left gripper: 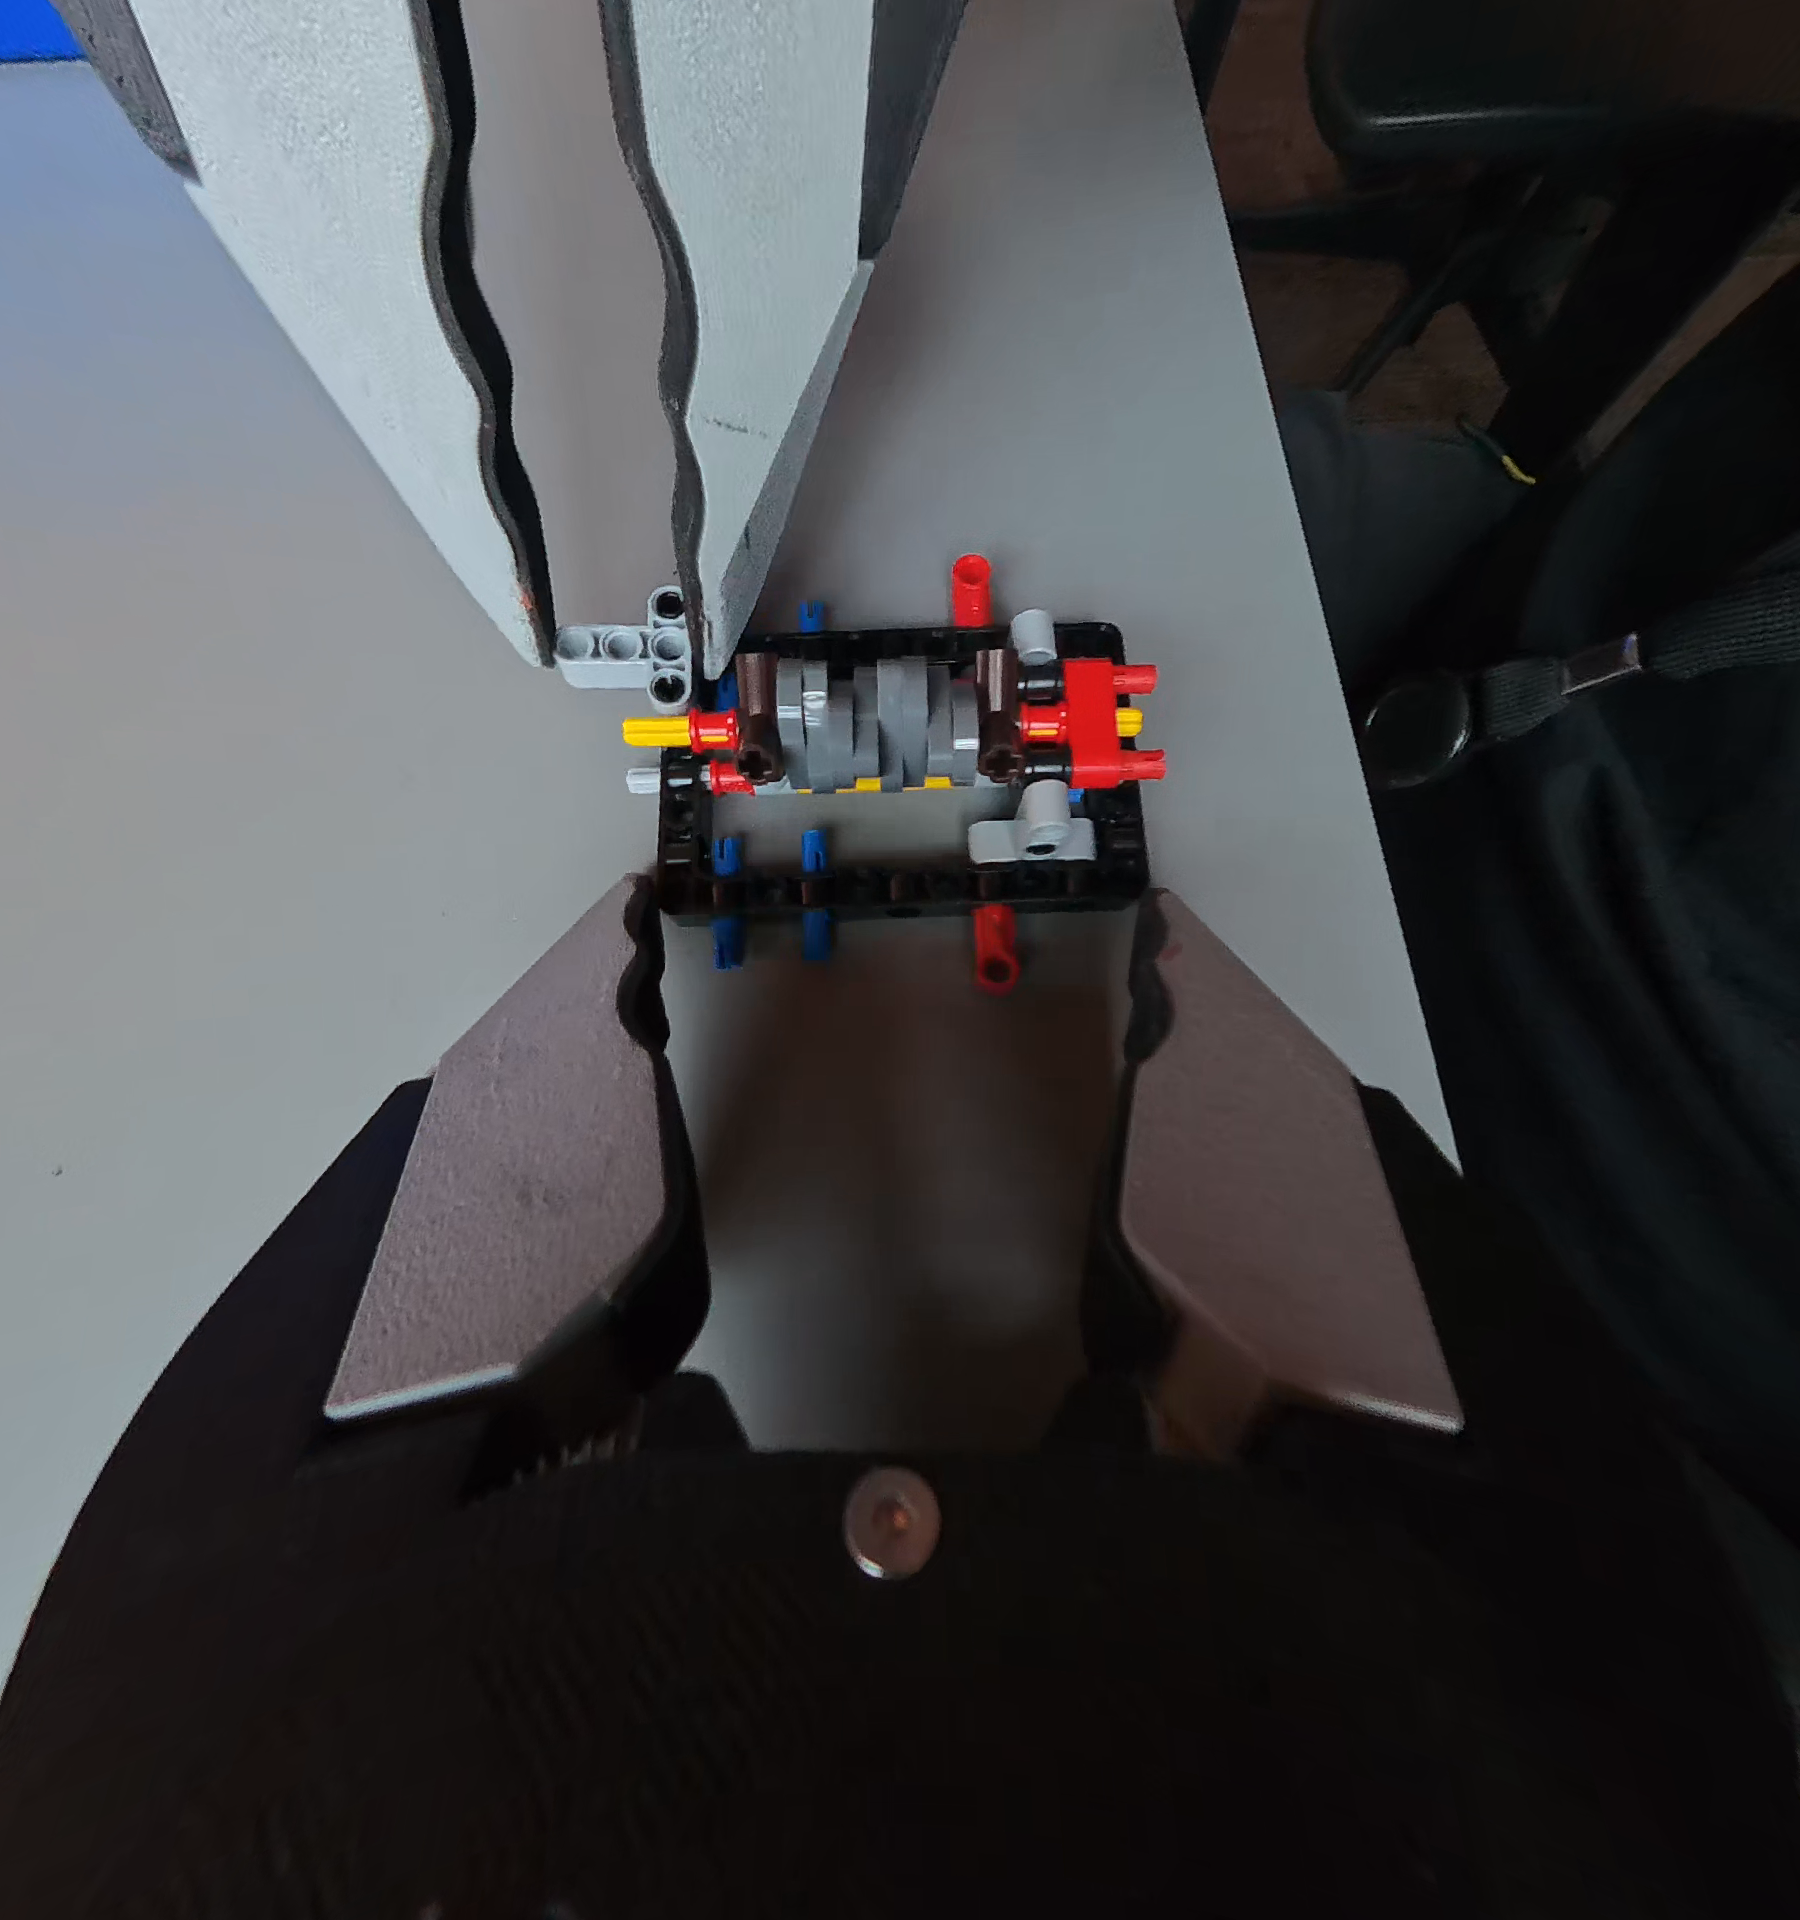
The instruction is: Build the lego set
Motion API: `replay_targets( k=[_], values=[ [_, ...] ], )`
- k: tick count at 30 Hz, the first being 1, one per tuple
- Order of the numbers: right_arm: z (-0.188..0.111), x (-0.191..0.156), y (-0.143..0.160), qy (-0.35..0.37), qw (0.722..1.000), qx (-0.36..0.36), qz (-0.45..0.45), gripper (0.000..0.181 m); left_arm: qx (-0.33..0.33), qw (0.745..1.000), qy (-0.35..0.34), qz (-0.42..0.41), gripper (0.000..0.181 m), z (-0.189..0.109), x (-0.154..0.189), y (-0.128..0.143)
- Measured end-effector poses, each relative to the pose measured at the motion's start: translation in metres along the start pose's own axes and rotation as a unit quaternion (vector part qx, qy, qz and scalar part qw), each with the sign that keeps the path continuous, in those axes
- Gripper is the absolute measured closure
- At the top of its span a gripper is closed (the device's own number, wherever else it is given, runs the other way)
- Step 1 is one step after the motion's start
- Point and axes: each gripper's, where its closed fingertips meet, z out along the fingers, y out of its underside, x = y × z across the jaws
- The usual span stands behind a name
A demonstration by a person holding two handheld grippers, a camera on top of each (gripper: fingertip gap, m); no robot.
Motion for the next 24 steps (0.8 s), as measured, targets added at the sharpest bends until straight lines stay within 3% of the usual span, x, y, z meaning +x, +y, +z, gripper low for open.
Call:
replay_targets(
  k=[5, 13, 21, 24],
  values=[
    [0.002, -0.0002, -0.003, 0.012, 0.999, 0.014, -0.043, 0.161, 0.0, 1.0, 0.002, 0.001, 0.092, 0.0001, 0.0004, 0.0],
    [0.005, 0.0006, -0.0033, -0.065, 0.997, 0.027, -0.016, 0.161, 0.001, 1.0, 0.002, 0.002, 0.092, 0.0002, 0.0004, 0.0],
    [0.0058, 0.0001, -0.0055, -0.086, 0.988, 0.124, 0.042, 0.161, 0.001, 1.0, 0.005, 0.004, 0.092, 0.0002, 0.0016, 0.0001],
    [0.0057, -0.0001, -0.0059, -0.076, 0.99, 0.119, 0.031, 0.161, 0.001, 1.0, 0.007, 0.005, 0.092, 0.0002, 0.0022, 0.0]
  ],
)
